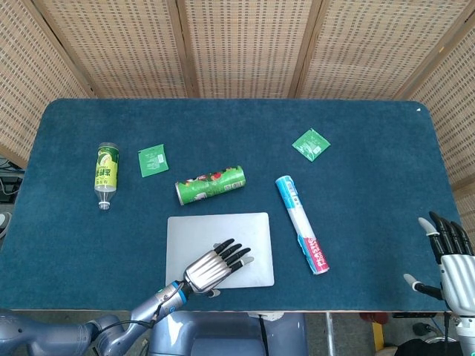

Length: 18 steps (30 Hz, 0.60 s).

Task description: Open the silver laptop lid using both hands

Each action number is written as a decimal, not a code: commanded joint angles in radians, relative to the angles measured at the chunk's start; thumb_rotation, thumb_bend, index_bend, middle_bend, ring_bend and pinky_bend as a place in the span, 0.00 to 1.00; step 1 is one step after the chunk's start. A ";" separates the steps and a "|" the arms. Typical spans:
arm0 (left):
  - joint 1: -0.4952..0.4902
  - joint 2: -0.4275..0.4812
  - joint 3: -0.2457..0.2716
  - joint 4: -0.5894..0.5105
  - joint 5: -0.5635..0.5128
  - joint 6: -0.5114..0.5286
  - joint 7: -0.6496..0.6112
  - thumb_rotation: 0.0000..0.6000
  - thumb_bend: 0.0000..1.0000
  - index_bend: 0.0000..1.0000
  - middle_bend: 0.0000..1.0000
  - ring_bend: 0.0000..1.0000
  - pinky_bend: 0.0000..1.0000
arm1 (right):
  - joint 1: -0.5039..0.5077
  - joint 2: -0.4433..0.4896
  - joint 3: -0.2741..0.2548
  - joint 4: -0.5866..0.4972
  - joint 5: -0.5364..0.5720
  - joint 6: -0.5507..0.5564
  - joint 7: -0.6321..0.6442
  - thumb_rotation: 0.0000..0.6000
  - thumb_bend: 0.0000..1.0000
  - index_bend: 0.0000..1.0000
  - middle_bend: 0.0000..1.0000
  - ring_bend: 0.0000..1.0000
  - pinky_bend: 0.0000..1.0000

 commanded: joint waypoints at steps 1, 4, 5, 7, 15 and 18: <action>-0.002 0.003 0.002 -0.001 -0.006 0.006 0.007 1.00 0.14 0.00 0.00 0.00 0.00 | 0.000 0.000 -0.001 0.000 -0.001 0.000 0.000 1.00 0.00 0.00 0.00 0.00 0.00; -0.004 0.009 0.005 -0.006 -0.015 0.011 0.011 1.00 0.20 0.00 0.00 0.00 0.00 | 0.000 0.001 -0.002 -0.001 -0.002 0.000 0.000 1.00 0.00 0.00 0.00 0.00 0.00; -0.005 0.011 0.005 -0.007 -0.017 0.013 0.013 1.00 0.21 0.00 0.00 0.00 0.00 | 0.000 0.001 -0.002 -0.002 -0.002 -0.001 -0.001 1.00 0.00 0.00 0.00 0.00 0.00; -0.006 0.015 0.005 -0.012 -0.023 0.017 0.015 1.00 0.21 0.00 0.00 0.00 0.00 | 0.002 0.000 -0.002 -0.003 -0.001 -0.005 -0.002 1.00 0.00 0.00 0.00 0.00 0.00; -0.013 0.031 0.005 -0.024 -0.035 0.032 0.028 1.00 0.26 0.00 0.00 0.00 0.00 | 0.003 0.001 -0.003 -0.006 0.000 -0.008 -0.005 1.00 0.00 0.00 0.00 0.00 0.00; -0.017 0.034 0.003 -0.026 -0.038 0.039 0.036 1.00 0.28 0.00 0.00 0.00 0.00 | 0.003 0.001 -0.003 -0.006 0.000 -0.009 -0.005 1.00 0.00 0.00 0.00 0.00 0.00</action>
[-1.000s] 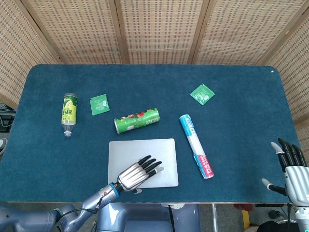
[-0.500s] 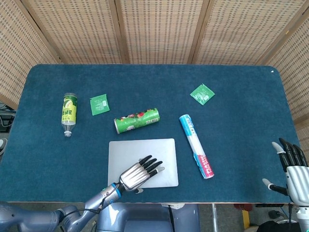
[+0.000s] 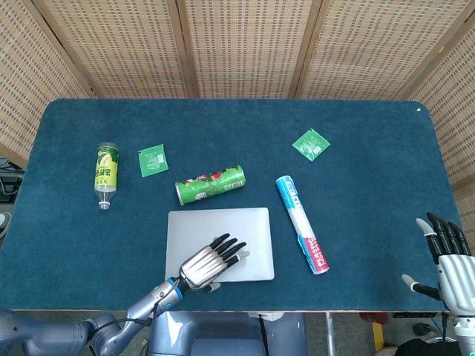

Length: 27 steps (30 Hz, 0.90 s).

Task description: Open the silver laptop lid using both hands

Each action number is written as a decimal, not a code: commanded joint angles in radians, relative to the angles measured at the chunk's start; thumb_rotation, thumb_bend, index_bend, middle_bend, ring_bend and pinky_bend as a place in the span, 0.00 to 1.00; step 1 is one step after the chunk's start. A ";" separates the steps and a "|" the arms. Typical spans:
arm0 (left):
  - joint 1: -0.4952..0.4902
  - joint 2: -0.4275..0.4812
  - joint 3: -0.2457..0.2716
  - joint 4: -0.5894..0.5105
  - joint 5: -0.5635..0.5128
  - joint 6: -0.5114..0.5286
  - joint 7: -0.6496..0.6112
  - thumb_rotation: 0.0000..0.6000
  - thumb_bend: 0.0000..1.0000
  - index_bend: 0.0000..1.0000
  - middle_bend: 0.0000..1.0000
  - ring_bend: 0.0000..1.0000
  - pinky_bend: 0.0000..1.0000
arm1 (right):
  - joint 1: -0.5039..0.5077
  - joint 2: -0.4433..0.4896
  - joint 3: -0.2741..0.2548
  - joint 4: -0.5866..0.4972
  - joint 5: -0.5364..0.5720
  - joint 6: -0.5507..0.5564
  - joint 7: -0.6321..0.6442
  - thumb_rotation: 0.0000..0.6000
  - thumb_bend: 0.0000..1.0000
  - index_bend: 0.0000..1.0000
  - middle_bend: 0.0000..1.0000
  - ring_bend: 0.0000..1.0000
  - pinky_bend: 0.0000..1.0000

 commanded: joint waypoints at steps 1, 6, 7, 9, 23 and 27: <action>-0.004 0.003 -0.003 -0.003 -0.002 0.006 0.010 1.00 0.28 0.00 0.00 0.00 0.00 | 0.000 0.000 0.000 0.001 0.000 0.000 0.000 1.00 0.00 0.00 0.00 0.00 0.00; -0.013 0.019 -0.031 -0.029 -0.023 0.026 0.080 1.00 0.31 0.00 0.00 0.00 0.00 | 0.002 -0.002 -0.001 0.002 0.001 -0.006 -0.002 1.00 0.00 0.00 0.00 0.00 0.00; -0.015 0.022 -0.041 -0.037 -0.028 0.032 0.093 1.00 0.34 0.00 0.00 0.00 0.00 | 0.004 -0.003 -0.001 0.002 -0.002 -0.006 -0.003 1.00 0.00 0.00 0.00 0.00 0.00; -0.019 0.029 -0.054 -0.051 -0.042 0.037 0.117 1.00 0.39 0.00 0.00 0.00 0.00 | 0.006 -0.006 0.000 0.005 -0.011 -0.003 0.000 1.00 0.00 0.00 0.00 0.00 0.00; -0.071 0.049 -0.163 -0.081 -0.149 0.051 0.190 1.00 0.42 0.00 0.00 0.00 0.00 | 0.130 -0.045 -0.007 0.060 -0.162 -0.113 -0.015 1.00 0.79 0.17 0.03 0.00 0.00; -0.083 0.050 -0.177 -0.081 -0.173 0.050 0.186 1.00 0.42 0.00 0.00 0.00 0.00 | 0.182 -0.057 -0.011 0.066 -0.194 -0.173 -0.006 1.00 0.87 0.21 0.12 0.00 0.01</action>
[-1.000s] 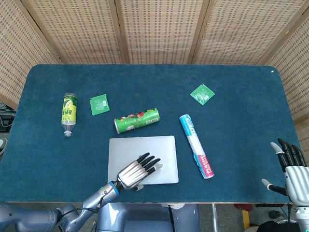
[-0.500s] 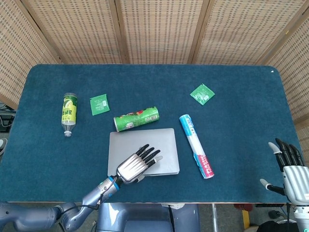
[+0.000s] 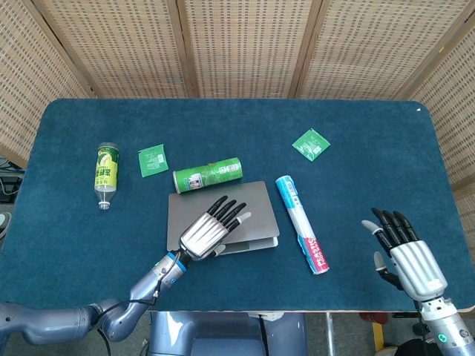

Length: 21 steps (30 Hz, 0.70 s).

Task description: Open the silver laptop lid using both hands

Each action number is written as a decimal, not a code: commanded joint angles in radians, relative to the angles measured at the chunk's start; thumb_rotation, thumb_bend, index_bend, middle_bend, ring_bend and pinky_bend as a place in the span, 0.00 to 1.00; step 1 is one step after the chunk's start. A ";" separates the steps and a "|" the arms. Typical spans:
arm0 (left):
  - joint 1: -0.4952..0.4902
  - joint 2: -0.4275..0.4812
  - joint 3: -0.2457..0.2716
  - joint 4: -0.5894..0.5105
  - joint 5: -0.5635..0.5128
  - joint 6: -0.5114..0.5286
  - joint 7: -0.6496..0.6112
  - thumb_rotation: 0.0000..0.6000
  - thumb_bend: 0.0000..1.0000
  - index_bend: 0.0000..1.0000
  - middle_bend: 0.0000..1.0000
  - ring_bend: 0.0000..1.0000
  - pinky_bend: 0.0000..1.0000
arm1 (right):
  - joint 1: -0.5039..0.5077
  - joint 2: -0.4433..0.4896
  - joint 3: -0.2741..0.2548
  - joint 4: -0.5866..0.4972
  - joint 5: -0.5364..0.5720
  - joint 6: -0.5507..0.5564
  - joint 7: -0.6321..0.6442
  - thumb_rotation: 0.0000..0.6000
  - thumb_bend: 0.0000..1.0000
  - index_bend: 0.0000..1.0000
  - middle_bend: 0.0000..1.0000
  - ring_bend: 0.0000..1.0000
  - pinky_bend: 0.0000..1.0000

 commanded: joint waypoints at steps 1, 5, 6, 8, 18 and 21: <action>-0.010 0.001 -0.010 0.000 -0.015 0.000 -0.003 1.00 0.42 0.00 0.00 0.00 0.00 | 0.050 -0.015 -0.005 0.010 -0.030 -0.057 0.004 1.00 0.88 0.22 0.14 0.01 0.03; -0.023 0.011 -0.031 -0.004 -0.032 0.014 -0.012 1.00 0.42 0.00 0.00 0.00 0.00 | 0.142 -0.057 -0.021 0.019 -0.066 -0.191 0.013 1.00 0.91 0.24 0.18 0.05 0.05; -0.025 0.016 -0.033 -0.007 -0.034 0.016 -0.014 1.00 0.42 0.00 0.00 0.00 0.00 | 0.157 -0.068 -0.021 0.026 -0.066 -0.212 0.014 1.00 0.91 0.24 0.18 0.06 0.05; -0.027 0.025 -0.036 -0.011 -0.040 0.020 -0.017 1.00 0.42 0.00 0.00 0.00 0.00 | 0.181 -0.087 -0.025 0.035 -0.070 -0.243 0.012 1.00 0.91 0.25 0.19 0.07 0.06; -0.042 0.071 -0.033 -0.028 -0.074 0.030 -0.022 1.00 0.42 0.00 0.00 0.00 0.00 | 0.313 -0.227 0.002 0.067 0.004 -0.425 -0.022 1.00 0.92 0.25 0.19 0.08 0.06; -0.046 0.074 -0.028 -0.026 -0.076 0.035 -0.033 1.00 0.42 0.00 0.00 0.00 0.00 | 0.350 -0.268 0.020 0.089 0.049 -0.476 -0.037 1.00 0.92 0.25 0.19 0.08 0.06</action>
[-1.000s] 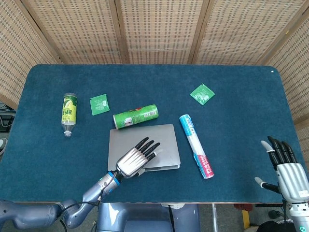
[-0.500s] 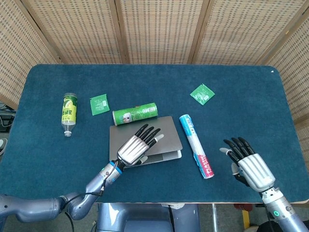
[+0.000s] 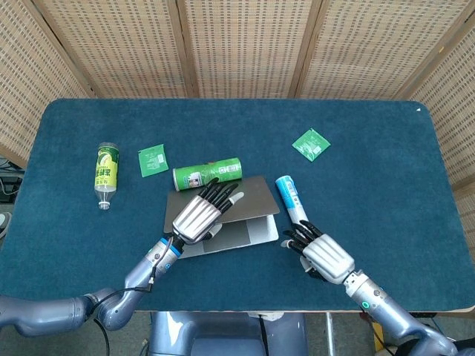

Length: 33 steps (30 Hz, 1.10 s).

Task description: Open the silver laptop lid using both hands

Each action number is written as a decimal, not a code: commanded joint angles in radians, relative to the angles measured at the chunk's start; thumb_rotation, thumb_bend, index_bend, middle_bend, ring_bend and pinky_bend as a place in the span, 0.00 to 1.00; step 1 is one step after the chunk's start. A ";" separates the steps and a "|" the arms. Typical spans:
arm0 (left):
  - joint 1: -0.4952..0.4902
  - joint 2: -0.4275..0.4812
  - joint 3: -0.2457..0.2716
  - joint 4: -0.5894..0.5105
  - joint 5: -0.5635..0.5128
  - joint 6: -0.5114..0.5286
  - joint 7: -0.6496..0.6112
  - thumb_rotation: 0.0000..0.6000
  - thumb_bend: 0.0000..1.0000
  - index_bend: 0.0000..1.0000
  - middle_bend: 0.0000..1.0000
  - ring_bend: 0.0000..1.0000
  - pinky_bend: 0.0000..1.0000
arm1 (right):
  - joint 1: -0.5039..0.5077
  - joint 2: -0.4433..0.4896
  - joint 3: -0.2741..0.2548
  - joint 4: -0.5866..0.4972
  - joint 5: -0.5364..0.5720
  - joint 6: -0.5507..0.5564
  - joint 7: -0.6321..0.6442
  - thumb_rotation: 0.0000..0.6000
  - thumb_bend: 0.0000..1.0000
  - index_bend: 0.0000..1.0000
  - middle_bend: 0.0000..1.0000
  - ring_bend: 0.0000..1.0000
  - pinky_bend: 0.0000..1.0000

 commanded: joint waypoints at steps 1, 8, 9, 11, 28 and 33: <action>-0.003 0.003 0.004 0.002 -0.001 0.004 -0.009 1.00 0.42 0.00 0.00 0.00 0.00 | 0.042 -0.053 0.024 0.029 0.058 -0.058 -0.023 1.00 0.93 0.25 0.20 0.08 0.06; -0.004 0.017 0.016 0.018 0.008 0.019 -0.058 1.00 0.42 0.00 0.00 0.00 0.00 | 0.090 -0.141 0.048 0.060 0.153 -0.118 -0.062 1.00 0.94 0.26 0.21 0.12 0.11; -0.004 0.020 0.017 0.019 0.008 0.021 -0.061 1.00 0.42 0.00 0.00 0.00 0.00 | 0.094 -0.152 0.049 0.066 0.161 -0.121 -0.072 1.00 0.94 0.26 0.21 0.13 0.13; -0.004 0.028 0.021 0.023 0.005 0.021 -0.069 1.00 0.42 0.00 0.00 0.00 0.00 | 0.104 -0.176 0.046 0.080 0.179 -0.134 -0.096 1.00 0.94 0.27 0.23 0.14 0.17; -0.013 0.043 0.045 0.087 0.028 0.025 -0.149 1.00 0.42 0.00 0.00 0.00 0.00 | 0.146 -0.259 0.033 0.141 0.293 -0.169 -0.290 1.00 0.94 0.33 0.34 0.25 0.30; -0.018 0.081 0.034 0.104 0.037 0.038 -0.138 1.00 0.42 0.00 0.00 0.00 0.00 | 0.150 -0.257 0.029 0.129 0.309 -0.158 -0.337 1.00 0.94 0.35 0.35 0.26 0.31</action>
